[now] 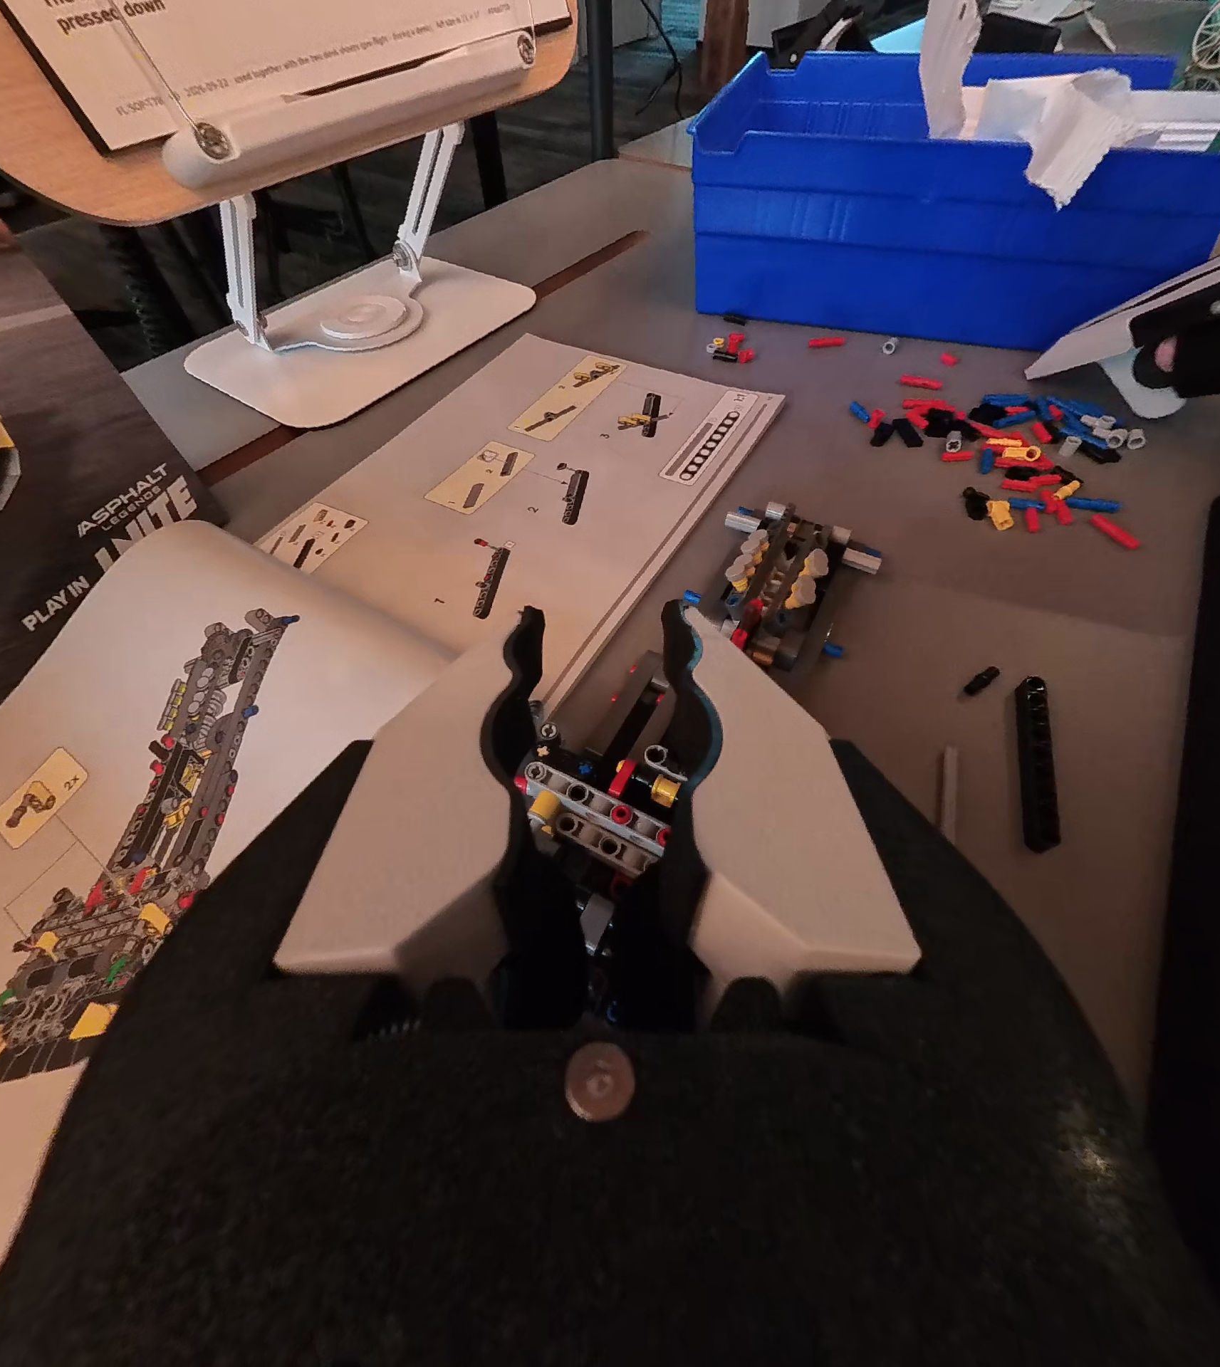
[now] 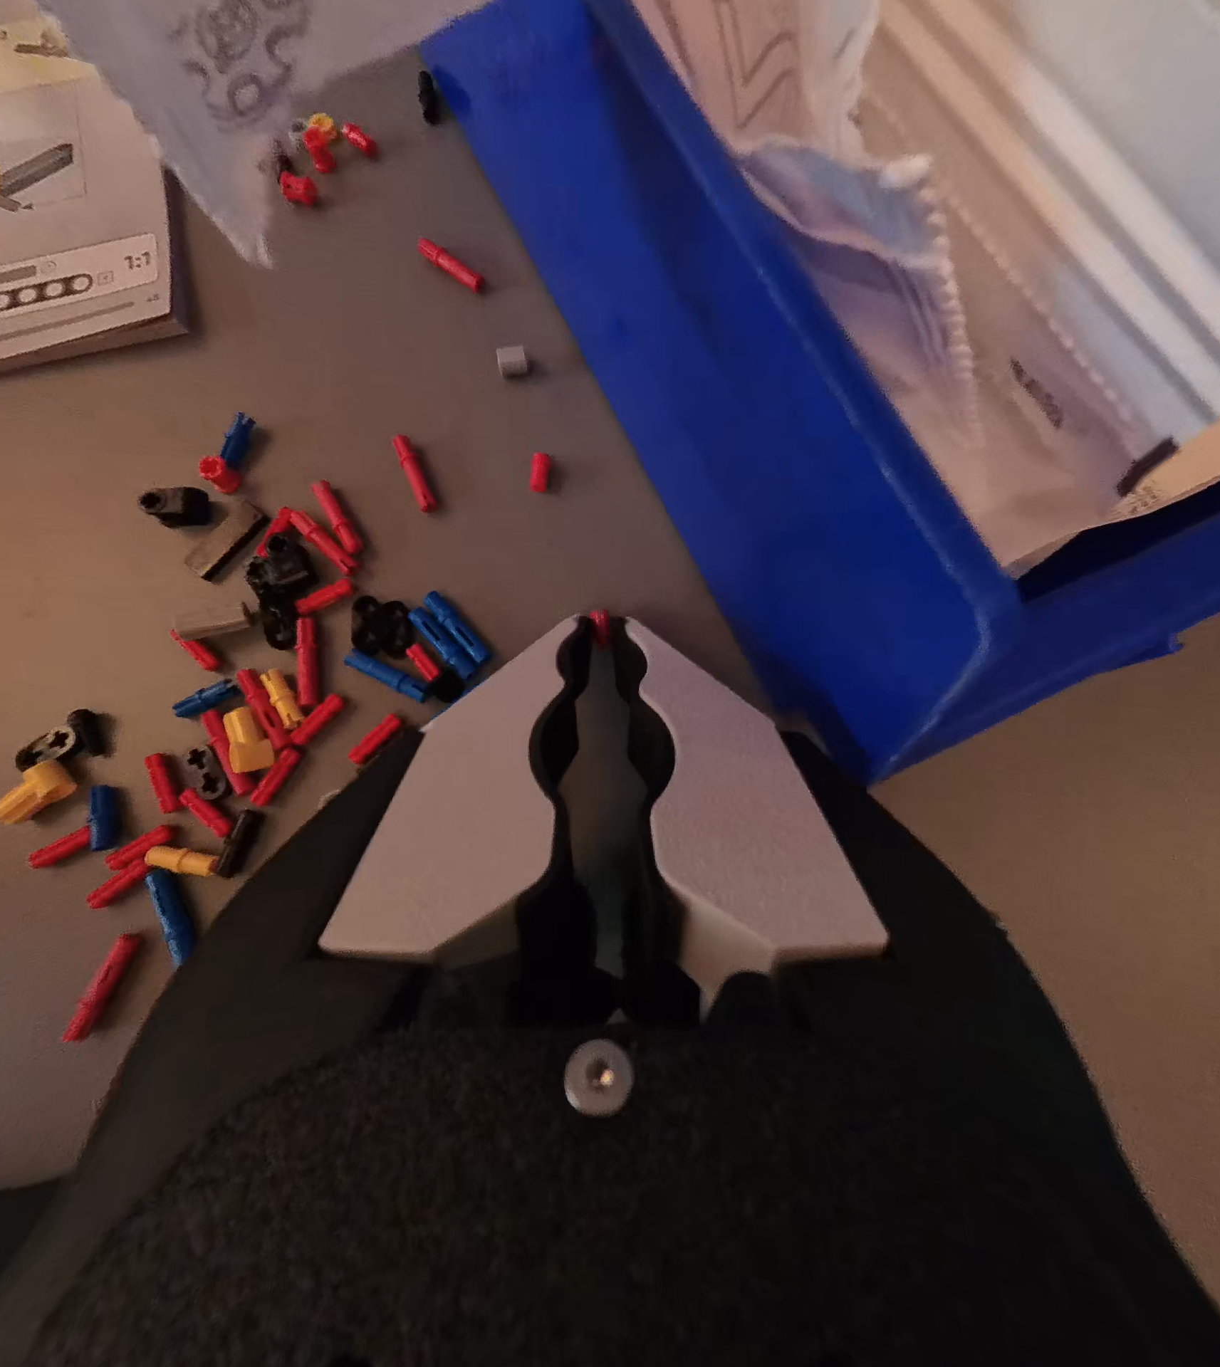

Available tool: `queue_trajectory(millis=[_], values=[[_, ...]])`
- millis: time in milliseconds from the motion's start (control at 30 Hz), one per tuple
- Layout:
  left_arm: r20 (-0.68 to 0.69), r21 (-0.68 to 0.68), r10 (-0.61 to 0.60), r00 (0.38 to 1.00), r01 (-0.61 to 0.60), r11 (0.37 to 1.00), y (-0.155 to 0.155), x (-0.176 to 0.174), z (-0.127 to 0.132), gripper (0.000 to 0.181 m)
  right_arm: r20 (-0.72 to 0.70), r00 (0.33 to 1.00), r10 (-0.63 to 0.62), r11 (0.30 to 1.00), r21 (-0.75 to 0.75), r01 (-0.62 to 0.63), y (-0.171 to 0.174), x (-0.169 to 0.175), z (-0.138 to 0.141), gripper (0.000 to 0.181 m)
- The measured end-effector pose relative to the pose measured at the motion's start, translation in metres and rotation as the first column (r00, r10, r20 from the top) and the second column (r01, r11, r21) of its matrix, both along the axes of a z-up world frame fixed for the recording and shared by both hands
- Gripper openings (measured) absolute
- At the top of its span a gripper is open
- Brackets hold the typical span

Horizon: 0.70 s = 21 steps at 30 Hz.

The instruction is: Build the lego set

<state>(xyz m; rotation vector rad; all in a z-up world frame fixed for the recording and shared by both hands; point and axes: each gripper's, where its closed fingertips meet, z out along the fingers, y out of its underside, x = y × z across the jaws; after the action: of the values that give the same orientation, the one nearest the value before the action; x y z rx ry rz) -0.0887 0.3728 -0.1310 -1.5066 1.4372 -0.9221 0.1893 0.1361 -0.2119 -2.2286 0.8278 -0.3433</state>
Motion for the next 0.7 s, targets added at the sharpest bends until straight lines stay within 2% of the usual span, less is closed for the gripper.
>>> queue_trajectory(millis=[67,133,167,233,267,300,367,467,633,700], values=[[0.004,-0.004,0.000,1.000,0.000,1.000,0.000,0.000,0.001,0.030,0.006,0.999,0.043,0.998,0.040,-0.043,0.010,-0.010,0.013,0.005],[0.006,-0.004,0.000,1.000,0.000,1.000,0.000,0.000,0.001,0.030,0.026,0.963,0.269,0.959,0.087,-0.270,0.042,-0.052,0.032,0.005],[0.006,-0.004,0.000,1.000,0.000,1.000,0.000,0.001,0.001,0.030,0.025,0.907,0.421,0.903,0.076,-0.422,0.058,-0.084,0.036,0.005],[0.003,-0.006,-0.002,1.000,0.002,1.000,-0.001,0.001,0.001,0.030,0.049,0.731,0.680,0.731,0.024,-0.682,0.074,-0.150,0.037,0.005],[0.003,-0.004,-0.003,1.000,0.003,1.000,-0.001,0.001,0.001,0.030,0.050,0.658,0.751,0.659,-0.011,-0.752,0.077,-0.175,0.033,0.005],[0.004,0.000,-0.003,1.000,0.003,1.000,-0.001,0.001,0.001,0.030,0.043,0.611,0.790,0.613,-0.041,-0.789,0.079,-0.192,0.028,0.005],[0.006,0.007,-0.002,1.000,0.001,1.000,-0.002,0.000,0.002,0.030,-0.015,0.553,0.833,0.552,-0.060,-0.832,0.082,-0.215,0.014,0.005],[0.011,0.022,0.005,1.000,-0.005,1.000,-0.001,-0.003,0.005,0.030,-0.120,0.545,0.830,0.543,-0.055,-0.838,0.081,-0.223,0.000,0.005],[0.025,0.013,0.008,1.000,-0.008,1.000,0.000,-0.005,0.009,0.030,-0.109,0.567,0.816,0.563,-0.073,-0.823,0.081,-0.220,-0.001,0.006],[0.025,0.016,0.002,1.000,-0.003,1.000,-0.002,-0.004,0.010,0.030,-0.094,0.607,0.789,0.604,-0.062,-0.795,0.082,-0.211,0.002,0.019]])
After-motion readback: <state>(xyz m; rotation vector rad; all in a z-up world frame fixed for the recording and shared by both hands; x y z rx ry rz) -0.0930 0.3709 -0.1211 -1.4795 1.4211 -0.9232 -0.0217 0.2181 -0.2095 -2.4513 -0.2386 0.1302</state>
